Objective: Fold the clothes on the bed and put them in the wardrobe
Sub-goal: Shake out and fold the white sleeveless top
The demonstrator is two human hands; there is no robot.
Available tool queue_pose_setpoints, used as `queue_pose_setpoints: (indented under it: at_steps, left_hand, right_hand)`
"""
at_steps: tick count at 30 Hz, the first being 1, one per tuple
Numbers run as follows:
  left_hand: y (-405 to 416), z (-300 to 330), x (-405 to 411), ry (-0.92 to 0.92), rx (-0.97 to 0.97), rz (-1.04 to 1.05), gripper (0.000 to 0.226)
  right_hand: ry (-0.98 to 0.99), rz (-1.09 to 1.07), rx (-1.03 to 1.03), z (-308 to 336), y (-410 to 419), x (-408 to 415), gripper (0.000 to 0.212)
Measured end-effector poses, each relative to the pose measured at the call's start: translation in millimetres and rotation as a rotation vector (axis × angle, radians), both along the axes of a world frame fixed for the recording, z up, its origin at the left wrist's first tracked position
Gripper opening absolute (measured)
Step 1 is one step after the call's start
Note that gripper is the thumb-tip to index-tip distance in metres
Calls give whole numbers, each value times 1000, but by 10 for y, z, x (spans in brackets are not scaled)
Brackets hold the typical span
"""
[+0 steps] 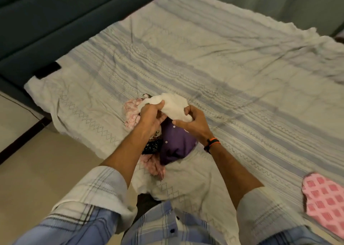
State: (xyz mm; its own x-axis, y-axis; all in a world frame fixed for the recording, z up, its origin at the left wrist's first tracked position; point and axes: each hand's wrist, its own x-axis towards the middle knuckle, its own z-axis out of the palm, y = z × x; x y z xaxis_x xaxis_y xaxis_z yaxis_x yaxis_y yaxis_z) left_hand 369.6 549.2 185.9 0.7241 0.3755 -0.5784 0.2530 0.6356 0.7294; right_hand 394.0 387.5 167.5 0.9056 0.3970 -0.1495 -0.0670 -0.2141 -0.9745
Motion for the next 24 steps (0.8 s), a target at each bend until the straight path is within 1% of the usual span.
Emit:
queue_pose_setpoints:
  at_steps: [1,4,5,7,10,13,16,20,24]
  left_hand:
    - [-62,74,-10,-35,-6,-13,17]
    - [-209,319,18,-124,2,-88,23]
    - [-259,417,25,-152,20,-117,24]
    - [-323,567,52,-181,49,-153,22]
    - [-401,824,71,-234,100,-214,21]
    - [-437,1032,53,-283,147,-271,22]
    - [-430,1259,8,-358,147,-302,21]
    - [-421,1576,-108,-452,163,-364,27]
    - [-436,1738,-242,-485,210,-452,25]
  right_hand:
    - [11,-12,2,38,-69,-47,47]
    - [39,-12,5,216,-242,-101,69]
    - [31,-3,22,317,-299,-123,71]
    - [30,25,44,454,-362,-135,67]
    - [-24,-36,74,746,-407,-164,66]
    - [-20,-107,148,998,-392,-150,51]
    - [3,-152,268,1260,-331,-190,38]
    - [32,-181,465,1544,-213,-264,39]
    - [40,-264,616,1773,-183,-353,34]
